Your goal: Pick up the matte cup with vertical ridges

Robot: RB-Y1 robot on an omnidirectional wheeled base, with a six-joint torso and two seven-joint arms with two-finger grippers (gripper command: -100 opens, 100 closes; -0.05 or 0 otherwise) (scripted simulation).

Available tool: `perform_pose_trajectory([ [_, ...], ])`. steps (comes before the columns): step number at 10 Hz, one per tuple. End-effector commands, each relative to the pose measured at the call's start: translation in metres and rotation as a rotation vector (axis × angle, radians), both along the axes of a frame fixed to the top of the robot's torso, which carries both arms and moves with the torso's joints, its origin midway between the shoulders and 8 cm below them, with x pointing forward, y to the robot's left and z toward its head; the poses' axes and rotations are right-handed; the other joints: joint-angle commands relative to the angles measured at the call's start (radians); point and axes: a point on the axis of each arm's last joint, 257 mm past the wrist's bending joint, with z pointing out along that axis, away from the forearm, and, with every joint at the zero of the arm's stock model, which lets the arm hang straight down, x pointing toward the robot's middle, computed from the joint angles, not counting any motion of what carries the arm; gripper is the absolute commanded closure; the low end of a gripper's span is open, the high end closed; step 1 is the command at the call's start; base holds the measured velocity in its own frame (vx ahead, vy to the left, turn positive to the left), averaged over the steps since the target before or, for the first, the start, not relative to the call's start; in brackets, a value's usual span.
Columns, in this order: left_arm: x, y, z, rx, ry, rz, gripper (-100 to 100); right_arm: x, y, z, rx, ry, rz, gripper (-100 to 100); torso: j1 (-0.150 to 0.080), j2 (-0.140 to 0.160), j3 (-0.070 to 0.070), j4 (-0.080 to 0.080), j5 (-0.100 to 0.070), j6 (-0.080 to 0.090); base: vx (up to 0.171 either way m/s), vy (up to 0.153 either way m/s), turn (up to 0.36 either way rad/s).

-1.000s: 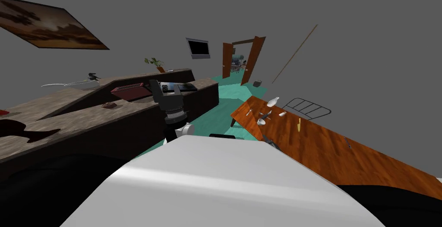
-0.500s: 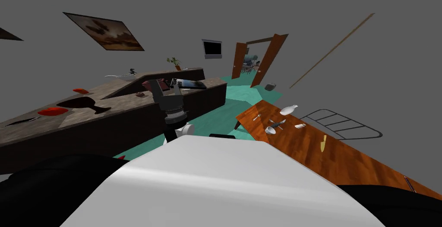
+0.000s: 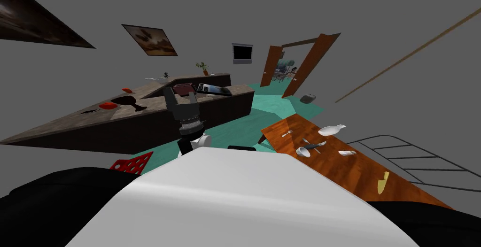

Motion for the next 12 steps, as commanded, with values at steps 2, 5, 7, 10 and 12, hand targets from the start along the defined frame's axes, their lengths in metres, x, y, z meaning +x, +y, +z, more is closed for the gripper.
perform_pose_trajectory([
  [2, 0.0, 0.0, 0.0, 0.0, 0.0, 0.0, 0, -0.046, -0.018, -0.006, -0.041, 0.095, -0.026, -100, -0.001, 0.0, 0.0, 0.0, 0.0, 0.001, 0.018, -0.015, 0.336],
  [5, 0.0, 0.0, 0.0, 0.0, 0.0, 0.0, 0, -0.056, -0.02, -0.008, -0.043, 0.113, -0.038, -100, 0.003, 0.002, 0.001, 0.0, 0.001, 0.002, -0.013, 0.015, 0.043],
  [7, 0.0, 0.0, 0.0, 0.0, 0.0, 0.0, 0, -0.078, -0.028, -0.01, -0.062, 0.158, -0.048, -100, 0.004, 0.003, 0.002, 0.0, 0.001, 0.001, -0.032, 0.03, 0.105],
  [10, 0.0, 0.0, 0.0, 0.0, 0.0, 0.0, 0, -0.089, -0.031, -0.012, -0.064, 0.177, -0.061, -100, 0.003, 0.003, 0.002, 0.001, 0.001, 0.002, -0.017, 0.016, 0.055],
  [12, 0.0, 0.0, 0.0, 0.0, 0.0, 0.0, 0, -0.089, -0.031, -0.012, -0.064, 0.177, -0.061, -100, 0.002, 0.002, 0.001, 0.0, 0.0, 0.002, -0.002, 0.002, 0.008],
])
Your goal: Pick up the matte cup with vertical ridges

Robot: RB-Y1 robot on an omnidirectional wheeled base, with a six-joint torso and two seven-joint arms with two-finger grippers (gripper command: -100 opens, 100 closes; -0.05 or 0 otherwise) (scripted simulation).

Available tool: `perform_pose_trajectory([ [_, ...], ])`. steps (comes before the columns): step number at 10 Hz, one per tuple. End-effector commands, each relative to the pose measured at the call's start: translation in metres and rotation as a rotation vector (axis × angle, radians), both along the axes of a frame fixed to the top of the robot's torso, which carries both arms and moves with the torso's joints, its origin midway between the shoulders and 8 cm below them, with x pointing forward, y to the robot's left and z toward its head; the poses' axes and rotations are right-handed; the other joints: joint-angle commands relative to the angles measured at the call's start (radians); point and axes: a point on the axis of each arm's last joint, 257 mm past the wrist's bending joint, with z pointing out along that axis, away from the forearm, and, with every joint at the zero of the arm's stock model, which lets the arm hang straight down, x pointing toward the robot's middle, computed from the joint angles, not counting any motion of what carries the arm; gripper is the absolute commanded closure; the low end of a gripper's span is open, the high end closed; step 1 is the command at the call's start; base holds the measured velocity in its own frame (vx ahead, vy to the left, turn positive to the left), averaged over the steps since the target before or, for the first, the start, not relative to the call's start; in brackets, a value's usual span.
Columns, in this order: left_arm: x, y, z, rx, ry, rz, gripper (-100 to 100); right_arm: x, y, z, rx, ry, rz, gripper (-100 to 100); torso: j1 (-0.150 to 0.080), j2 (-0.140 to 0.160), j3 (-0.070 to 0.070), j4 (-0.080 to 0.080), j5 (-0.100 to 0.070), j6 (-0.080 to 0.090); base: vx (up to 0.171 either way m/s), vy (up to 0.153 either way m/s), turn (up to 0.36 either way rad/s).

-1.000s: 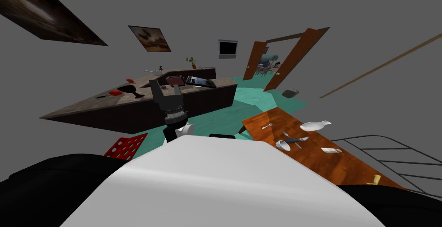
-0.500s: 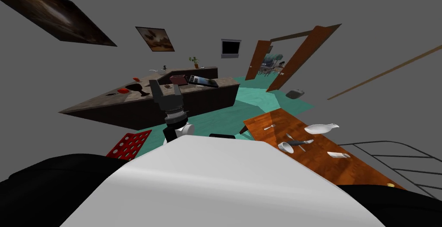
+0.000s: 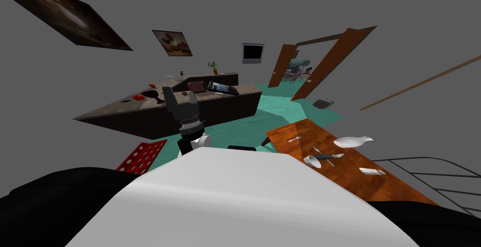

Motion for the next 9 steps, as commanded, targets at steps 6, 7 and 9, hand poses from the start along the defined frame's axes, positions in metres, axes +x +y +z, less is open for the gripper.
perform_pose_trajectory([
  [6, 0.0, 0.0, 0.0, 0.0, 0.0, 0.0, 0, -0.023, -0.015, -0.003, -0.047, 0.101, 0.005, -100, 0.005, 0.002, 0.001, 0.0, 0.001, 0.001, -0.012, 0.029, -0.05],
  [7, 0.0, 0.0, 0.0, 0.0, 0.0, 0.0, 0, -0.027, -0.018, -0.003, -0.055, 0.119, 0.008, -100, 0.004, 0.002, 0.001, 0.0, 0.001, 0.0, -0.016, 0.033, -0.003],
  [9, 0.0, 0.0, 0.0, 0.0, 0.0, 0.0, 0, -0.047, -0.026, -0.005, -0.083, 0.2, 0.024, -100, 0.001, 0.0, 0.0, 0.0, 0.0, 0.0, 0.018, 0.004, 0.03],
])
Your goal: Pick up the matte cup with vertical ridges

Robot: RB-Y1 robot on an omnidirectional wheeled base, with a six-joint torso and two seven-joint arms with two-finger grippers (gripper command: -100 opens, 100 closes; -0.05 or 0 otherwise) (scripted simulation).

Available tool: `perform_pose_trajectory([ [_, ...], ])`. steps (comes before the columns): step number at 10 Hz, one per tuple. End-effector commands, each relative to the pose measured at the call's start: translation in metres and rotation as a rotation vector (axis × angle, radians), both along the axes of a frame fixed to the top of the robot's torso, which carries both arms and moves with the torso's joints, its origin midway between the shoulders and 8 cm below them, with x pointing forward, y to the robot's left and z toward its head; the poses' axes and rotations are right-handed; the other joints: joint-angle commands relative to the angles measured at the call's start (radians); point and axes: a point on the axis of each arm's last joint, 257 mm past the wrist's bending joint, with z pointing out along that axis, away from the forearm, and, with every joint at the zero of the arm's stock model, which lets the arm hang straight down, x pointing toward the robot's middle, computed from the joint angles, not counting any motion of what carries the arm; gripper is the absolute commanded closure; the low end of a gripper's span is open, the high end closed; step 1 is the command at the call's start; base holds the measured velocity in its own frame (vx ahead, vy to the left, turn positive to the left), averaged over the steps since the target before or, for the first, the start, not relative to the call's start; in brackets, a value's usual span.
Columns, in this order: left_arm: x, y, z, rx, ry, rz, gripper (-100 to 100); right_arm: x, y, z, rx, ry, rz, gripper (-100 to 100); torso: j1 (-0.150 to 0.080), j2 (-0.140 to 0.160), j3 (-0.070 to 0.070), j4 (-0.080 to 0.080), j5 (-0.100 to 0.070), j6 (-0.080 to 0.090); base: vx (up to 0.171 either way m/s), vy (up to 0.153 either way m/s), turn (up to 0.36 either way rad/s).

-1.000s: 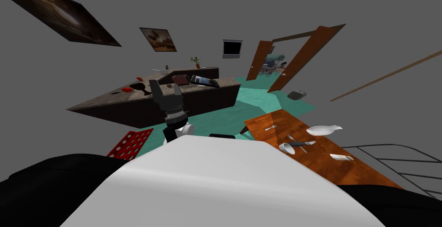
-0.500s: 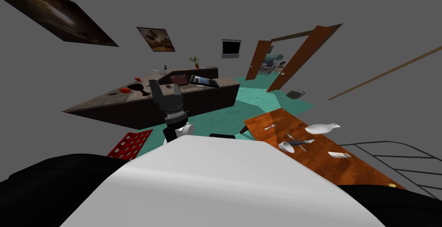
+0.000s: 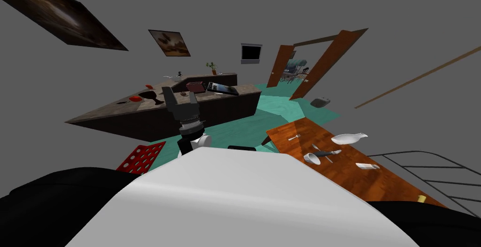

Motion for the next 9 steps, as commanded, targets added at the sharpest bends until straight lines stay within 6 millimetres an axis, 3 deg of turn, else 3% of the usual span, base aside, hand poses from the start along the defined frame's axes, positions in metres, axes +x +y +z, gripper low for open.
perform_pose_trajectory([
  [1, 0.0, 0.0, 0.0, 0.0, 0.0, 0.0, 0, -0.018, -0.006, -0.002, -0.022, 0.069, 0.014, -100, 0.0, 0.0, 0.0, 0.0, 0.0, 0.0, 0.056, -0.018, 0.074],
  [5, 0.0, 0.0, 0.0, 0.0, 0.0, 0.0, 0, -0.057, -0.009, -0.007, -0.043, 0.216, 0.057, -100, -0.006, -0.006, -0.003, -0.001, -0.001, -0.001, 0.101, -0.068, 0.14],
  [9, 0.0, 0.0, 0.0, 0.0, 0.0, 0.0, 0, -0.077, 0.005, -0.017, -0.021, 0.282, 0.093, -100, -0.012, -0.009, -0.005, -0.002, -0.003, -0.001, 0.139, -0.166, 0.232],
])
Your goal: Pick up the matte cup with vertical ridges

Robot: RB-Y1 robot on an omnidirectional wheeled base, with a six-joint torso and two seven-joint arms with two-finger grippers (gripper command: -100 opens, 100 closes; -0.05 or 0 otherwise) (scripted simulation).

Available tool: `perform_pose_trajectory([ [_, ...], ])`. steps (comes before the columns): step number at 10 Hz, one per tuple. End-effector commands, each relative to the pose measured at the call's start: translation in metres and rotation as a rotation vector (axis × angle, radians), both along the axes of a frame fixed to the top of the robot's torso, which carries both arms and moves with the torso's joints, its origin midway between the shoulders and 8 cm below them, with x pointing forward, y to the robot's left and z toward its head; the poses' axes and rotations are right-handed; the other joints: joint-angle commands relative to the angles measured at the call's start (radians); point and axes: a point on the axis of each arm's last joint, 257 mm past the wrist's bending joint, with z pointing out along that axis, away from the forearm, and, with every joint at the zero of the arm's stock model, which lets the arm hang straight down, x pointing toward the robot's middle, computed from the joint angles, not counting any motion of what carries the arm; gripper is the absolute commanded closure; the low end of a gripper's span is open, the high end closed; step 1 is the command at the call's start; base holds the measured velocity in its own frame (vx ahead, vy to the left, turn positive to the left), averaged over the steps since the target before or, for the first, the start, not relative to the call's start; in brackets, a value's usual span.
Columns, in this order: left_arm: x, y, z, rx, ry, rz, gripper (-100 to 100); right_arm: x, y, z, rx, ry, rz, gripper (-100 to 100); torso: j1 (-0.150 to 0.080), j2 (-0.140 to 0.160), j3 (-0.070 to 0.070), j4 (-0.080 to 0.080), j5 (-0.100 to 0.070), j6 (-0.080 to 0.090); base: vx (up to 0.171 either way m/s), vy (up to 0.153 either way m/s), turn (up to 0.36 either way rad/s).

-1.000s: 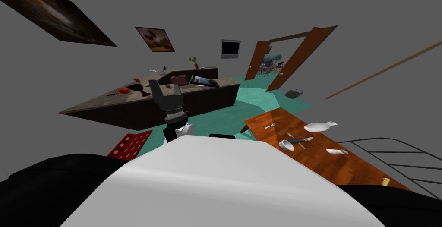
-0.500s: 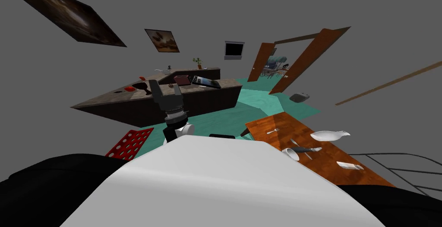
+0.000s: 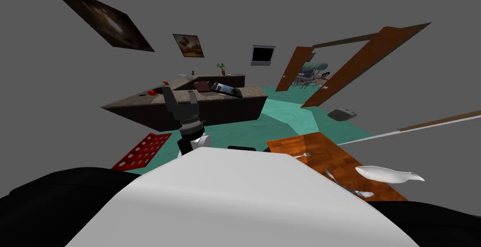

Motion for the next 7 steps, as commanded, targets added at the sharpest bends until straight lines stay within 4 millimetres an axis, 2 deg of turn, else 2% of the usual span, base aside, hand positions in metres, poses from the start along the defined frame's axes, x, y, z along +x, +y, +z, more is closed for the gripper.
perform_pose_trajectory([
  [1, 0.0, 0.0, 0.0, 0.0, 0.0, 0.0, 0, -0.005, 0.01, -0.007, 0.02, 0.015, 0.013, -100, 0.0, 0.0, 0.0, 0.0, 0.0, 0.0, 0.144, -0.204, 0.267],
  [3, 0.0, 0.0, 0.0, 0.0, 0.0, 0.0, 0, -0.002, 0.031, -0.019, 0.06, 0.008, 0.026, -100, 0.0, -0.001, 0.0, 0.0, 0.0, 0.001, 0.13, -0.178, 0.186],
  [4, 0.0, 0.0, 0.0, 0.0, 0.0, 0.0, 0, 0.002, 0.032, -0.02, 0.062, 0.001, 0.03, -100, 0.002, 0.0, 0.0, 0.0, 0.0, 0.0, 0.089, -0.111, 0.079],
  [5, 0.0, 0.0, 0.0, 0.0, 0.0, 0.0, 0, -0.002, 0.031, -0.019, 0.06, 0.008, 0.026, -100, 0.006, 0.001, 0.001, 0.0, 0.001, 0.001, 0.038, -0.04, -0.016],
  [6, 0.0, 0.0, 0.0, 0.0, 0.0, 0.0, 0, 0.006, 0.053, -0.031, 0.098, -0.012, 0.032, -100, 0.011, 0.004, 0.002, 0.001, 0.002, 0.002, 0.037, -0.049, 0.076],
  [7, 0.0, 0.0, 0.0, 0.0, 0.0, 0.0, 0, 0.004, 0.041, -0.026, 0.08, -0.002, 0.029, -100, 0.011, 0.005, 0.003, 0.001, 0.002, 0.001, 0.022, -0.031, 0.031],
])
